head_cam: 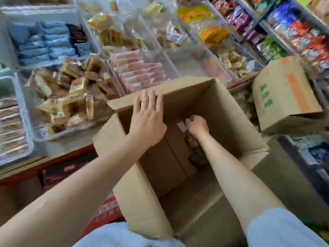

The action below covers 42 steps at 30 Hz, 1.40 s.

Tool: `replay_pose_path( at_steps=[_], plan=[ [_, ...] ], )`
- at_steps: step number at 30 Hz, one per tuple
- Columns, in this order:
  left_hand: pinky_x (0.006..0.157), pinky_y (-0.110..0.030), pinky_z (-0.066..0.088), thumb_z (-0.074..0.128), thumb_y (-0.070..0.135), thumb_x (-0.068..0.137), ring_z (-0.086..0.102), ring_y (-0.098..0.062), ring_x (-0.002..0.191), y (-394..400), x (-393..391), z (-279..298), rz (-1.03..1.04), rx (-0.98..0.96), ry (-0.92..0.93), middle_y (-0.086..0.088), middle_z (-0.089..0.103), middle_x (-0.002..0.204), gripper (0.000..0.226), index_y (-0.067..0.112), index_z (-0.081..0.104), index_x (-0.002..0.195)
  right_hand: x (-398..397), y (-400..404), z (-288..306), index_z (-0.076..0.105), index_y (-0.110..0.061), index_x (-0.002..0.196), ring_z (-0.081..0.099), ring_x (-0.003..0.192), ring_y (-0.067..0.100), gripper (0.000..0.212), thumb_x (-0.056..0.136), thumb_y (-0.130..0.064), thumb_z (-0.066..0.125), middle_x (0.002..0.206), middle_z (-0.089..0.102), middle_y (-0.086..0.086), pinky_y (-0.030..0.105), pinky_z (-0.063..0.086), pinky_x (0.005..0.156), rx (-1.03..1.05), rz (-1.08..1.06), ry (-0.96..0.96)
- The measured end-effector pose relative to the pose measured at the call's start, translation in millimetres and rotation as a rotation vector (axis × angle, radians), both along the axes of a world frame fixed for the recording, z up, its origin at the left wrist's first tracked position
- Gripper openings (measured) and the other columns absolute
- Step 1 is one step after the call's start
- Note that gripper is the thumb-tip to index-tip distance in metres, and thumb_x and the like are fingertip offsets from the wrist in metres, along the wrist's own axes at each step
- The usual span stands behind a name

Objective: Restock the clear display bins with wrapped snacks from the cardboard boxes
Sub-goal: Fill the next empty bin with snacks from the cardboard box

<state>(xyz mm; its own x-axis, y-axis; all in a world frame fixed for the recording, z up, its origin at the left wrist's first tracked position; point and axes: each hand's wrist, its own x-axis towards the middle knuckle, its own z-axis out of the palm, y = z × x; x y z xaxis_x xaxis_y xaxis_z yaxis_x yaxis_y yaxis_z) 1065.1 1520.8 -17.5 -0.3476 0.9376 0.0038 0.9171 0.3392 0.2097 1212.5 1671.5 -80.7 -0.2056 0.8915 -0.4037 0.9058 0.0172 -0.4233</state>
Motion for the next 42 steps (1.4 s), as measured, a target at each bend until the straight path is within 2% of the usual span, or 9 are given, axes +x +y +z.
replay_pose_path(
  at_steps=[6, 11, 16, 19, 23, 28, 32, 37, 42],
  plan=[
    [0.123, -0.054, 0.002, 0.047, 0.039, 0.094, -0.006, -0.035, 0.154, 23, 10, -22, 0.047, -0.080, 0.165, -0.018, -0.005, 0.167, 0.093, 0.005, -0.011, 0.158, 53, 58, -95, 0.062, -0.010, 0.123, 0.063, 0.109, 0.030, 0.039, 0.091, -0.029, 0.070, 0.123, 0.066, 0.009, 0.035, 0.053, 0.091, -0.133, -0.206, -0.036],
    [0.122, -0.054, 0.011, 0.051, 0.039, 0.087, 0.011, -0.035, 0.153, 23, 9, -28, 0.046, -0.044, 0.230, -0.018, 0.014, 0.165, 0.093, 0.004, 0.004, 0.159, 59, 69, -164, 0.056, -0.008, 0.135, 0.057, 0.122, 0.032, 0.042, 0.099, -0.027, 0.046, 0.135, 0.058, 0.014, 0.043, 0.049, 0.102, -0.262, -0.138, -0.120],
    [0.121, -0.053, 0.015, 0.053, 0.041, 0.085, 0.017, -0.035, 0.152, 21, 7, -31, 0.045, -0.031, 0.259, -0.018, 0.019, 0.164, 0.094, 0.005, 0.007, 0.159, 44, 56, -171, 0.037, -0.009, 0.150, 0.040, 0.136, 0.035, 0.055, 0.104, -0.039, 0.042, 0.151, 0.038, 0.019, 0.050, 0.034, 0.110, -0.137, 0.021, -0.485],
    [0.122, -0.054, 0.016, 0.054, 0.040, 0.086, 0.019, -0.035, 0.151, 22, 6, -30, 0.047, -0.024, 0.257, -0.017, 0.022, 0.163, 0.093, 0.007, 0.008, 0.159, 36, 49, -170, 0.039, -0.006, 0.148, 0.046, 0.131, 0.035, 0.054, 0.103, -0.035, 0.046, 0.147, 0.043, 0.019, 0.047, 0.042, 0.107, -0.168, 0.116, -0.527],
    [0.121, -0.053, 0.016, 0.055, 0.041, 0.086, 0.019, -0.035, 0.151, 21, 6, -29, 0.038, -0.022, 0.250, -0.017, 0.023, 0.162, 0.093, 0.007, 0.009, 0.159, 6, 42, -140, 0.056, -0.011, 0.129, 0.063, 0.103, 0.026, 0.047, 0.094, -0.041, 0.064, 0.121, 0.064, 0.010, 0.030, 0.049, 0.076, -0.409, 0.230, -0.202],
    [0.123, -0.048, 0.012, 0.056, 0.037, 0.088, 0.017, -0.030, 0.153, 14, 4, -23, 0.022, 0.030, 0.135, -0.013, 0.024, 0.163, 0.088, 0.009, 0.014, 0.159, -14, 42, -54, 0.068, -0.012, 0.114, 0.070, 0.084, 0.020, 0.050, 0.089, -0.054, 0.065, 0.098, 0.073, 0.009, 0.031, 0.054, 0.073, -0.588, 0.255, 0.190],
    [0.123, -0.038, 0.009, 0.056, 0.039, 0.097, 0.018, -0.021, 0.152, -1, 6, 1, 0.070, 0.241, -0.222, -0.004, 0.029, 0.162, 0.068, 0.019, 0.028, 0.156, -9, 29, 27, 0.070, -0.011, 0.110, 0.066, 0.089, 0.023, 0.041, 0.092, -0.047, 0.063, 0.094, 0.075, 0.007, 0.033, 0.048, 0.078, -0.548, 0.224, 0.507],
    [0.105, -0.022, 0.034, 0.067, 0.049, 0.090, 0.039, -0.001, 0.128, -52, 2, 41, 0.038, 0.432, -0.534, 0.014, 0.042, 0.145, 0.073, 0.027, 0.034, 0.150, -30, -32, 102, 0.060, -0.009, 0.124, 0.066, 0.104, 0.024, 0.033, 0.098, -0.030, 0.055, 0.111, 0.068, 0.015, 0.035, 0.054, 0.091, -0.747, 0.017, 1.135],
    [0.082, -0.022, 0.056, 0.078, 0.018, 0.085, 0.063, -0.008, 0.099, -110, -57, 44, 0.224, 0.716, -0.630, 0.014, 0.060, 0.109, 0.042, 0.017, 0.058, 0.123, -97, -113, 126, 0.058, -0.005, 0.121, 0.067, 0.095, 0.027, 0.032, 0.096, -0.025, 0.056, 0.103, 0.067, 0.018, 0.039, 0.054, 0.095, -0.851, 0.094, 1.203]
  ],
)
